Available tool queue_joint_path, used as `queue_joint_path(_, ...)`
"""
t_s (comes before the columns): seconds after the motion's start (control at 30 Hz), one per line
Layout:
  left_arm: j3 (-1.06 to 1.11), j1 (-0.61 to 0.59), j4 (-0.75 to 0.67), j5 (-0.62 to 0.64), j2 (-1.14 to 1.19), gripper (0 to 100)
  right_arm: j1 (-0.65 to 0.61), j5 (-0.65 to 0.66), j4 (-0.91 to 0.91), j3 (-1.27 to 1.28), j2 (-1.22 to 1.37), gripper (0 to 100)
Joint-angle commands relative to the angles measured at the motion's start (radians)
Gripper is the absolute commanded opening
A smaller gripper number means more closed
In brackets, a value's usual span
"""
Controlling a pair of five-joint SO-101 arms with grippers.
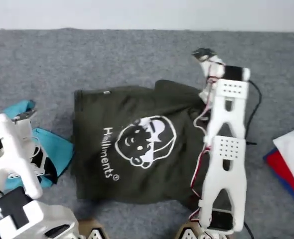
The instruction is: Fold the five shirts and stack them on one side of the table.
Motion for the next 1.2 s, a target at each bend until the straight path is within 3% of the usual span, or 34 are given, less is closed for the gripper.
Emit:
queue_joint_path(0.0,0.002,-0.005,0.034,0.012,-0.046,17,0.073,0.04,0.038,-0.048,-0.071,0.9)
queue_joint_path(0.2,0.002,-0.005,0.032,0.012,-0.046,17,0.116,0.081,0.008,-0.049,-0.147,0.9)
queue_joint_path(0.4,0.002,-0.005,0.032,0.012,-0.046,17,0.088,-0.002,0.039,-0.041,-0.124,2.9)
queue_joint_path(0.57,0.002,-0.005,0.034,0.012,-0.046,17,0.07,0.005,0.045,0.029,-0.104,28.1)
queue_joint_path(0.63,0.002,-0.005,0.034,0.012,-0.046,17,0.07,0.005,0.045,0.057,-0.127,33.8)
queue_joint_path(0.97,0.004,-0.002,0.034,0.012,-0.046,17,0.061,-0.003,0.035,0.077,-0.341,32.9)
queue_joint_path(1.17,0.004,-0.005,0.034,0.012,-0.046,17,0.021,-0.078,-0.137,0.084,-0.283,32.9)
